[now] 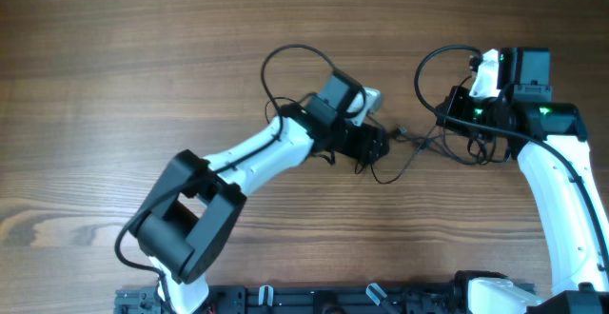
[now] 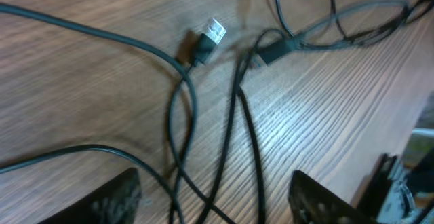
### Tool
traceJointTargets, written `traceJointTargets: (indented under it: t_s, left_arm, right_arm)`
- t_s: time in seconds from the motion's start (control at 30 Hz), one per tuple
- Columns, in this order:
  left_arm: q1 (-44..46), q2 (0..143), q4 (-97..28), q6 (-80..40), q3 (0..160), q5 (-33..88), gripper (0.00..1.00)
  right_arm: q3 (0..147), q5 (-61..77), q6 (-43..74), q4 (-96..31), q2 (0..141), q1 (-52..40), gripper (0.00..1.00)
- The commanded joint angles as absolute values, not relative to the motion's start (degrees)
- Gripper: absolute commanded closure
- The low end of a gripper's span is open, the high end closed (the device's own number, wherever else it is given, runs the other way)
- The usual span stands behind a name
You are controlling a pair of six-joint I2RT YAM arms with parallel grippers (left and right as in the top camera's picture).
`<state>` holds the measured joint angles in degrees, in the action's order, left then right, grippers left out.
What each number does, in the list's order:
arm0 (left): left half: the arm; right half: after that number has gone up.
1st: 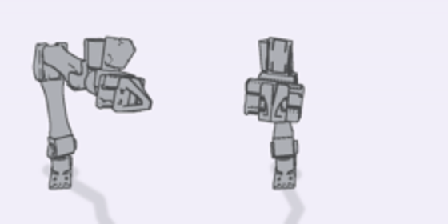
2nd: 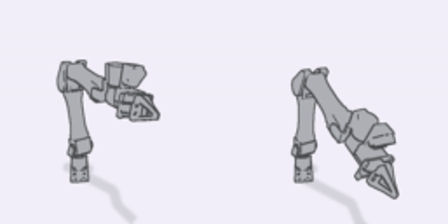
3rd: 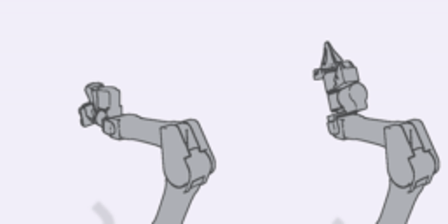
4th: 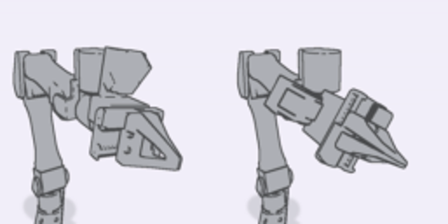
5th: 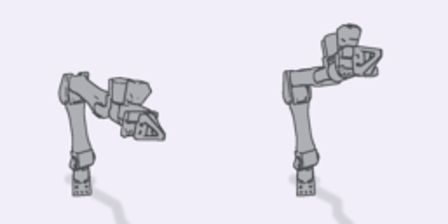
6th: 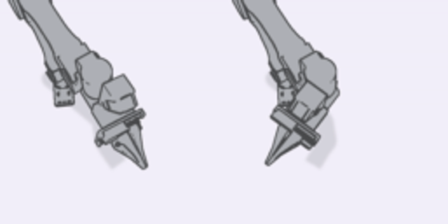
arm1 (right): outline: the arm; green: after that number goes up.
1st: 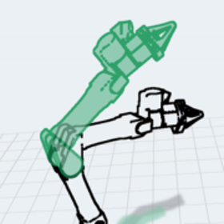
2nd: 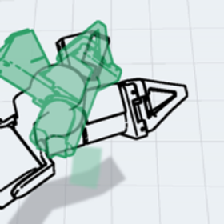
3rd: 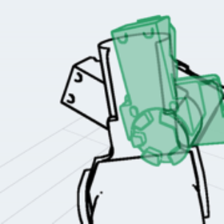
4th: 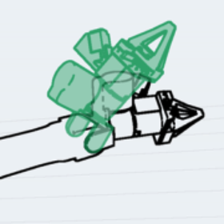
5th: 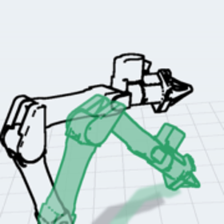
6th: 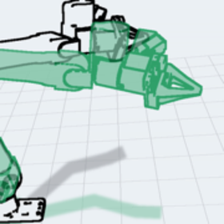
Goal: Untangle cables
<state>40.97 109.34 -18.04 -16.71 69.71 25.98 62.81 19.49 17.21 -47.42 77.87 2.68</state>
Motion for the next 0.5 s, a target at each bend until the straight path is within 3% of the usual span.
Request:
traceJointTargets:
  t_s: [0.0,0.07,0.23,0.37,0.47]
  left_arm:
    - [41.28,112.42,-18.48,-20.64,70.35,16.62,0.72]
    - [39.13,113.82,-18.76,-23.53,70.35,16.62,0.96]
    - [27.14,113.99,-21.87,-29.02,70.37,12.53,0.96]
    - [11.29,114.02,-24.84,-39.59,70.37,12.58,0.96]
    - [4.38,114.02,-26.7,-40.82,70.35,13.78,0.96]
  right_arm:
    - [62.98,21.28,13.89,-47.64,76.42,2.66,0.96]
    - [63.0,23.73,13.5,-47.51,75.9,2.66,0.96]
    - [63.0,28.58,11.42,-47.9,75.13,2.66,0.96]
    - [63.79,26.83,9.8,-49.6,71.42,3.29,0.96]
    - [66.02,5.54,29.1,-53.25,66.94,8.64,0.96]
